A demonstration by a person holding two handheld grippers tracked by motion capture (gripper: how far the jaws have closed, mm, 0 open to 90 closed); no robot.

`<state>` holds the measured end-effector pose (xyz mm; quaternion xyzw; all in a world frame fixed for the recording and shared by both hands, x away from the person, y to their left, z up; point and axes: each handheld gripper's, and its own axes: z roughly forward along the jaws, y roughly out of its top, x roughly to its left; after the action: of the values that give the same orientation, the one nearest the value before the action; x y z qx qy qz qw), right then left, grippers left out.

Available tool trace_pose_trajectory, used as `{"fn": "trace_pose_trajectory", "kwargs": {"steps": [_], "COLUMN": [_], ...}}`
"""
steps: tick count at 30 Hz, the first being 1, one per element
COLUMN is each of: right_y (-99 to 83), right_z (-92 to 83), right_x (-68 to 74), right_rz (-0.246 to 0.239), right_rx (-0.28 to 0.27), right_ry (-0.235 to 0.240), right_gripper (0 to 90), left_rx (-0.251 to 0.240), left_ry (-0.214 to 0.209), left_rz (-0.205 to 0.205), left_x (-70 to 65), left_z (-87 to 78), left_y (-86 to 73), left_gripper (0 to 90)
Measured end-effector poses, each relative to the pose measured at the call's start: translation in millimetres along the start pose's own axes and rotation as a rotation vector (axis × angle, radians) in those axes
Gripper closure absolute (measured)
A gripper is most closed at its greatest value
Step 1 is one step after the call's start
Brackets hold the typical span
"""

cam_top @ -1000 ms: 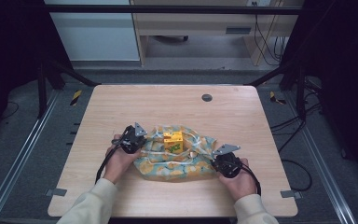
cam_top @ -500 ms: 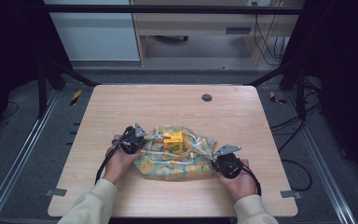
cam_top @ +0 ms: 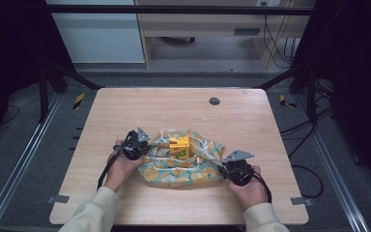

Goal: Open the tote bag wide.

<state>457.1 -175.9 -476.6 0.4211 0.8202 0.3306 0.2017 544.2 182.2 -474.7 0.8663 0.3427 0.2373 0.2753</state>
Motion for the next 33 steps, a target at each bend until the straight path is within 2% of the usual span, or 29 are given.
{"fn": "trace_pose_trajectory", "kwargs": {"steps": [1,2,3,7,12,18,22,29,33], "right_y": [-0.2,-0.2,-0.5,-3.0,0.7,5.2,6.9,7.3,6.7], "right_z": [-4.0,-4.0,-6.4,-13.2,-18.9,-22.7,-27.0,-34.2,-38.2], "right_x": [0.8,0.8,0.7,-0.2,-0.8,-0.4,-2.0,-4.2,-8.0], "right_rz": [0.012,0.012,0.012,0.024,0.039,0.066,0.076,0.088,0.109], "right_rx": [-0.026,-0.026,-0.041,-0.09,-0.158,-0.203,-0.236,-0.282,-0.291], "right_ry": [-0.014,-0.014,-0.024,-0.057,-0.08,-0.104,-0.116,-0.144,-0.177], "right_gripper": [57.7,57.7,52.8,37.6,23.9,15.1,12.5,9.6,9.6], "left_rx": [-0.011,-0.025,-0.048,-0.094,-0.121,-0.141,-0.17,-0.234,-0.267], "left_ry": [0.013,0.027,0.032,0.035,0.014,-0.004,0.004,0.001,0.019], "left_rz": [-0.002,-0.013,-0.034,-0.029,-0.057,-0.067,-0.07,-0.062,-0.075], "left_x": [-0.1,0.2,0.5,1.5,3.3,-0.5,-3.4,-6.1,-6.3], "left_z": [-2.6,-6.0,-11.3,-25.1,-35.9,-45.3,-54.7,-80.1,-99.4], "left_y": [0.4,1.3,2.4,4.5,2.4,-1.7,-1.0,4.3,-4.0], "left_gripper": [66.4,66.4,58.4,46.7,34.0,24.5,18.3,12.2,11.3]}}
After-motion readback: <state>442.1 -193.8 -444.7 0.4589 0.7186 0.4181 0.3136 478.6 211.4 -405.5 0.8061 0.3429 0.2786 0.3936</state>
